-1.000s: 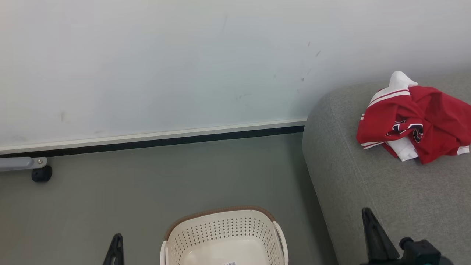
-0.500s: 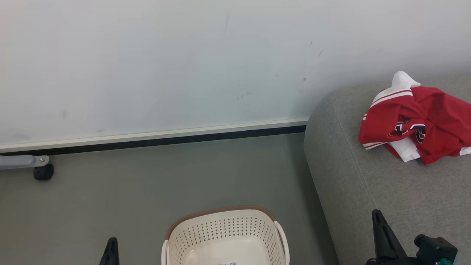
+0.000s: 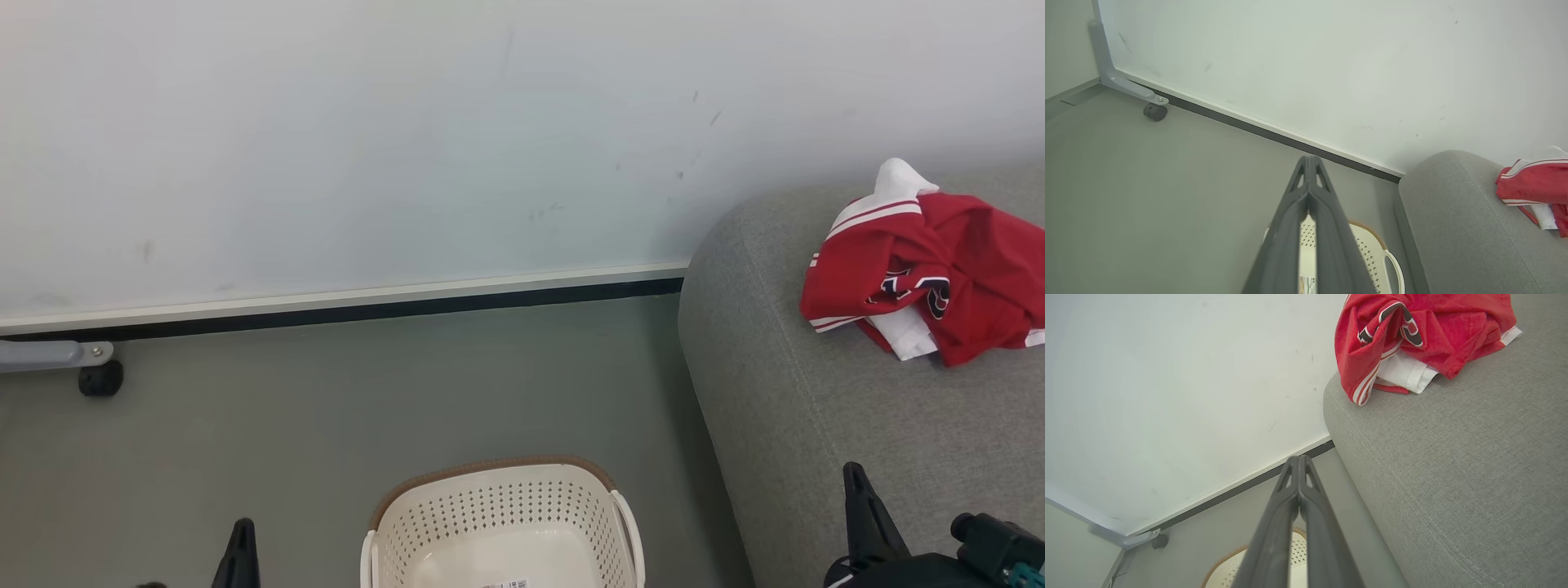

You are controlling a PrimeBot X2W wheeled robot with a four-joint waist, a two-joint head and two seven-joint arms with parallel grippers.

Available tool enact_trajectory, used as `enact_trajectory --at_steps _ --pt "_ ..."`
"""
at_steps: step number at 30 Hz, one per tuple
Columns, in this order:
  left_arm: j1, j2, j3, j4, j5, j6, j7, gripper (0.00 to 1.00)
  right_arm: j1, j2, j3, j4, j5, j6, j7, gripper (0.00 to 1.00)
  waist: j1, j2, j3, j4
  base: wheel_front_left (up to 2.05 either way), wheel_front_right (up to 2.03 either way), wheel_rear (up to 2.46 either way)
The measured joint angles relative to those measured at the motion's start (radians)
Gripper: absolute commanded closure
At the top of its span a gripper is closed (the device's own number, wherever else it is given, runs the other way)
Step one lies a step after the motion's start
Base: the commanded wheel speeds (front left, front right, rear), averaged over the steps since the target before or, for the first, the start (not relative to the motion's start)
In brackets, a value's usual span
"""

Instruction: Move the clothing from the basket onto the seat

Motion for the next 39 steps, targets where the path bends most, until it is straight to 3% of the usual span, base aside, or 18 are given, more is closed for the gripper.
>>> enact_trajectory --at_steps 39 --pt "-0.105 -0.04 0.086 0.077 -0.494 -0.089 0.133 1.0 -0.044 0.058 -0.162 0.047 0.482 0.088 0.137 1.0 0.0 0.0 0.005 0.018 0.0 0.0 0.0"
